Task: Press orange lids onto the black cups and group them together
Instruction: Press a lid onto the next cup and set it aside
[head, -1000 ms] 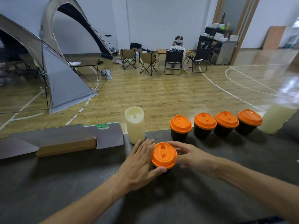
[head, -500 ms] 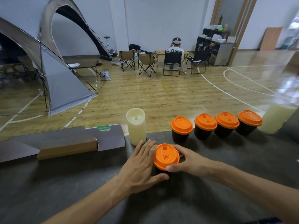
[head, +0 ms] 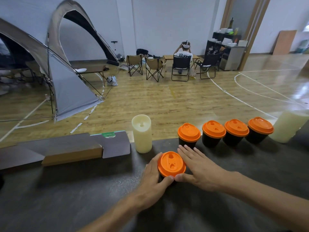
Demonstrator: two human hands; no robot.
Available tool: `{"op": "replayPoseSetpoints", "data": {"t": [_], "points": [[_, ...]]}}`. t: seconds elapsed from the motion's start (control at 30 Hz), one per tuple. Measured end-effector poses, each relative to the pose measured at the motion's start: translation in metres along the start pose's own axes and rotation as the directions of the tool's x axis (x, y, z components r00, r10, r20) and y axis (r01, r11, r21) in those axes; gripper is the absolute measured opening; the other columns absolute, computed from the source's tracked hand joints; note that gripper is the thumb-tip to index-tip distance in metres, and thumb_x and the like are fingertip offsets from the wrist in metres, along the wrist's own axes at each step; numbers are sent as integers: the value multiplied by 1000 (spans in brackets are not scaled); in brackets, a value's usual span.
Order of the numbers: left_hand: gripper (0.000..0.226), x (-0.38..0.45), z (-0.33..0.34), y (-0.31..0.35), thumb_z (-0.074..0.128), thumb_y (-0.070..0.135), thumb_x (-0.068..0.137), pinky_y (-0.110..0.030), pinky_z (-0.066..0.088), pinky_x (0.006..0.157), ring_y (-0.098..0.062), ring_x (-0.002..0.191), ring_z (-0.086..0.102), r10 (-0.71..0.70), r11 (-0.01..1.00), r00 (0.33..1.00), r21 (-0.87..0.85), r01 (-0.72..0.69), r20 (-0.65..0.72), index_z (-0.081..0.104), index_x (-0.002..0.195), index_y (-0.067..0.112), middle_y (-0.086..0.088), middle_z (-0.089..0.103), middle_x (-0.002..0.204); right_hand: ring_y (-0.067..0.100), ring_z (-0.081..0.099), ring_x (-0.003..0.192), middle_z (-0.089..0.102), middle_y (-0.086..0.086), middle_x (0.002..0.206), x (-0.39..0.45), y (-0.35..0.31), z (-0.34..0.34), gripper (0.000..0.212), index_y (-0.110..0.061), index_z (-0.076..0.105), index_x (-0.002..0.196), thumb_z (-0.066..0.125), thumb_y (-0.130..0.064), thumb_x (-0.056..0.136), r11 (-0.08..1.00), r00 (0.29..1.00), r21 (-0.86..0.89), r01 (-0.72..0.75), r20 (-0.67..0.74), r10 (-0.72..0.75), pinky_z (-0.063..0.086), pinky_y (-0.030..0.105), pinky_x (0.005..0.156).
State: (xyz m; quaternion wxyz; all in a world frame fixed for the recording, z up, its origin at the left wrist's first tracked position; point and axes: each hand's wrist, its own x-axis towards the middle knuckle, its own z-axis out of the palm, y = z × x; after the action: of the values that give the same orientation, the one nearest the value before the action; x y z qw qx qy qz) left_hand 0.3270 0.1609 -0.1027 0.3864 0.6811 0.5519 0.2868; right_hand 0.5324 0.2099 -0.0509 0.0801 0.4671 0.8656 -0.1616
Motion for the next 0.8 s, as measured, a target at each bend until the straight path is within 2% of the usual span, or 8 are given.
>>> {"op": "replayPoseSetpoints", "data": {"t": [0.13,0.23,0.3,0.43,0.5,0.6,0.67,0.8], "points": [[67,1,25,12,62,53,78,-39,37,115,-7,131,42,-144,937,979,-339,88,-144,22,132,57,18,41,138,7,-23,148,-20,-6,164,0,-1,0,105,-22,-15,157,29,-83,84,1000,1000,-12,-11,3,11,-11,32,122],[61,-1,31,22,60,43,77,-30,44,107,-3,123,47,-191,910,953,-407,82,-235,29,129,53,26,42,130,7,-21,149,-19,-6,164,-1,-2,0,104,-22,-14,158,30,-82,85,1000,1000,-11,-9,13,9,-11,32,122],[59,-1,27,22,63,38,80,-28,45,105,-4,123,48,-188,917,947,-392,73,-262,35,132,46,20,47,133,8,-20,149,-18,-5,165,1,-1,-2,105,-21,-13,158,32,-82,85,1000,1000,-13,-8,27,9,-10,33,122],[41,5,2,13,66,14,92,-36,45,109,-3,124,51,-149,962,950,-263,75,-274,55,126,34,17,57,129,8,-19,150,-17,-5,165,2,-1,-7,106,-22,-12,158,35,-80,83,1000,998,-4,-7,57,8,-11,31,121],[33,12,-14,7,69,14,89,-36,48,106,1,118,57,-91,979,965,-197,42,-246,64,117,32,19,65,121,8,-18,150,-17,-6,165,2,-2,-8,105,-24,-12,158,36,-79,83,1000,998,12,-9,64,8,-9,31,122],[16,29,-39,7,71,20,89,-31,49,103,1,112,60,-10,999,991,-43,5,-133,72,102,29,19,67,114,9,-17,150,-17,-6,165,2,-2,-10,106,-25,-11,158,38,-79,82,1000,997,28,-12,75,10,-6,33,124],[8,44,-54,14,69,21,92,-30,51,99,-1,109,60,-10,994,999,107,14,-45,71,92,29,17,64,114,9,-17,150,-16,-6,165,2,-2,-11,106,-25,-11,158,38,-79,82,1000,997,24,-11,80,9,-6,33,124],[17,77,-73,40,67,25,93,-26,54,81,-8,90,62,-17,914,987,403,-50,160,63,78,29,8,66,97,9,-16,151,-16,-5,165,1,-3,-12,105,-24,-11,158,38,-79,83,1000,998,12,-1,69,0,-6,32,124]]}}
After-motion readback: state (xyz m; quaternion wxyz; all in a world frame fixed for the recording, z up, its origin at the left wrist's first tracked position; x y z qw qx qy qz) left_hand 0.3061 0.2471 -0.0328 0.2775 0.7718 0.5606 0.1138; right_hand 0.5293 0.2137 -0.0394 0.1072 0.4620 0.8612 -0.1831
